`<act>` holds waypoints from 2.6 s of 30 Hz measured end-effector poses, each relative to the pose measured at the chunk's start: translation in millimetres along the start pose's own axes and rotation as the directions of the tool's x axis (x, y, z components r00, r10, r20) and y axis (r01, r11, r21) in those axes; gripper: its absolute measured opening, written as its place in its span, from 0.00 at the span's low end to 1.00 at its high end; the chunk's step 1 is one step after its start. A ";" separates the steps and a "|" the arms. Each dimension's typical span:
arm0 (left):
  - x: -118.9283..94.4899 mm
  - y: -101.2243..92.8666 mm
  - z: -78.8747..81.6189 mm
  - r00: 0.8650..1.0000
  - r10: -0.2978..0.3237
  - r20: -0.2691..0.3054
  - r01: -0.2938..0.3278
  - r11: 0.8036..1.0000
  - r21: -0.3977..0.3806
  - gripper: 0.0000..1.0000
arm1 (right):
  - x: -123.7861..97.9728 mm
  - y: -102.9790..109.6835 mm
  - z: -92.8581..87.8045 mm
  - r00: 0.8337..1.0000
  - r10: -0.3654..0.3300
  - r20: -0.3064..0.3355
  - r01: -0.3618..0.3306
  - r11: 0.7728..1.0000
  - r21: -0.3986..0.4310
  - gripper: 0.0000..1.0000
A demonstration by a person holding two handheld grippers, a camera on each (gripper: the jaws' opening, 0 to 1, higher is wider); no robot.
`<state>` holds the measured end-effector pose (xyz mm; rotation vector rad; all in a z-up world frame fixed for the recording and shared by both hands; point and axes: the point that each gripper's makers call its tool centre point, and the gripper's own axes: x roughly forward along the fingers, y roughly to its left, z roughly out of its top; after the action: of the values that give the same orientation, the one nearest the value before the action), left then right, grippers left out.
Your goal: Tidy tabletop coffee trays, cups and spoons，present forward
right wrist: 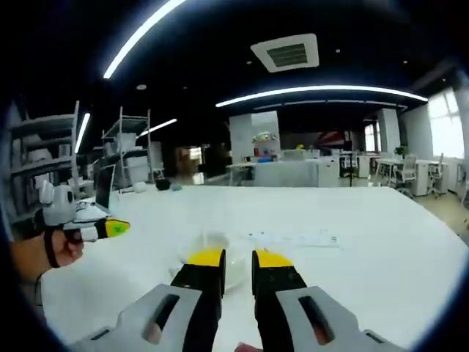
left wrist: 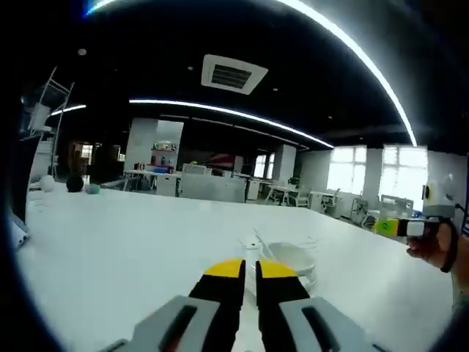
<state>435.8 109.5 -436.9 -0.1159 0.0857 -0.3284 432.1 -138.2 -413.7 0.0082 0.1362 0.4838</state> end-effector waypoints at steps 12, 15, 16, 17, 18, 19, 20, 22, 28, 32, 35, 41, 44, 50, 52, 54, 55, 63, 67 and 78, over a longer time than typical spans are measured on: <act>-56.9 15.2 14.6 0.995 0.033 0.097 -0.036 0.999 0.028 0.11 | -62.0 0.4 10.2 0.991 -0.009 0.133 0.008 1.000 0.003 0.19; -67.3 22.2 14.6 0.992 0.057 0.109 -0.063 0.997 0.053 0.11 | -75.5 -1.3 8.6 0.988 -0.019 0.151 0.019 1.000 -0.001 0.19; -70.9 22.9 14.9 0.992 0.057 0.108 -0.064 0.996 0.061 0.11 | -79.6 -1.5 7.9 0.988 -0.021 0.154 0.021 1.000 -0.001 0.19; -75.4 23.7 14.8 0.992 0.058 0.108 -0.066 0.996 0.068 0.11 | -83.8 -2.2 7.3 0.987 -0.024 0.156 0.025 1.000 -0.005 0.19; -80.4 25.4 15.6 0.991 0.067 0.114 -0.076 0.994 0.080 0.11 | -88.3 -3.1 7.1 0.987 -0.029 0.160 0.031 0.999 -0.008 0.19; -85.5 26.6 16.2 0.990 0.071 0.121 -0.082 0.993 0.087 0.11 | -92.9 -4.5 6.5 0.986 -0.037 0.160 0.041 0.999 -0.020 0.19; -90.1 27.4 16.1 0.990 0.072 0.124 -0.084 0.993 0.089 0.11 | -98.2 -5.6 6.9 0.985 -0.041 0.168 0.046 0.999 -0.027 0.19; -96.5 28.7 15.6 0.989 0.075 0.127 -0.087 0.992 0.093 0.11 | -105.8 -7.7 6.8 0.984 -0.046 0.174 0.052 0.998 -0.030 0.20; -123.7 34.7 -1.9 0.990 0.078 0.119 -0.081 0.997 0.018 0.11 | -135.3 -16.4 -0.5 0.976 -0.073 0.203 0.067 0.997 0.036 0.20; -137.1 39.0 -14.7 0.990 0.094 0.106 -0.099 0.994 0.044 0.11 | -151.7 -21.7 -10.3 0.971 -0.110 0.215 0.097 0.993 0.071 0.20; -146.2 38.7 -16.1 0.989 0.090 0.116 -0.097 0.994 0.058 0.16 | -159.9 -23.5 -20.3 0.970 -0.124 0.210 0.108 0.991 0.085 0.20; -156.2 38.7 -26.3 0.989 0.094 0.114 -0.100 0.994 0.040 0.17 | -173.0 -29.9 -38.6 0.965 -0.156 0.213 0.132 0.984 0.122 0.22; -162.3 37.6 -31.1 0.989 0.101 0.105 -0.107 0.993 0.056 0.17 | -178.5 -31.9 -46.5 0.964 -0.169 0.205 0.147 0.982 0.118 0.23; -172.0 36.9 -42.4 0.990 0.112 0.086 -0.119 0.989 0.087 0.19 | -178.3 -32.5 -61.6 0.972 -0.169 0.163 0.157 0.984 0.083 0.26; -172.6 35.5 -47.3 0.991 0.110 0.077 -0.116 0.990 0.075 0.19 | -176.4 -31.4 -64.7 0.975 -0.160 0.153 0.150 0.986 0.074 0.27; -173.1 32.7 -51.2 0.992 0.108 0.069 -0.113 0.991 0.069 0.19 | -174.2 -30.1 -66.9 0.977 -0.156 0.145 0.147 0.987 0.071 0.27; -173.1 31.7 -51.5 0.992 0.105 0.066 -0.109 0.992 0.068 0.20 | -174.1 -30.3 -66.9 0.977 -0.156 0.144 0.147 0.987 0.071 0.27; -172.4 32.5 -50.9 0.994 0.096 0.056 -0.100 0.992 0.071 0.20 | -167.0 -32.6 -64.8 0.979 -0.146 0.139 0.140 0.989 0.055 0.27; -172.5 32.2 -49.4 0.995 0.084 0.053 -0.088 0.993 0.078 0.21 | -166.7 -33.7 -61.3 0.979 -0.143 0.147 0.134 0.989 0.068 0.27; -169.2 31.8 -52.2 0.995 0.076 0.058 -0.079 0.995 0.053 0.21 | -162.3 -32.3 -63.8 0.978 -0.154 0.142 0.143 0.986 0.082 0.27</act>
<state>280.9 189.5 -481.6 -0.0670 0.0256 -0.2496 296.4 -243.7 -457.3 0.1035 0.0078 0.3271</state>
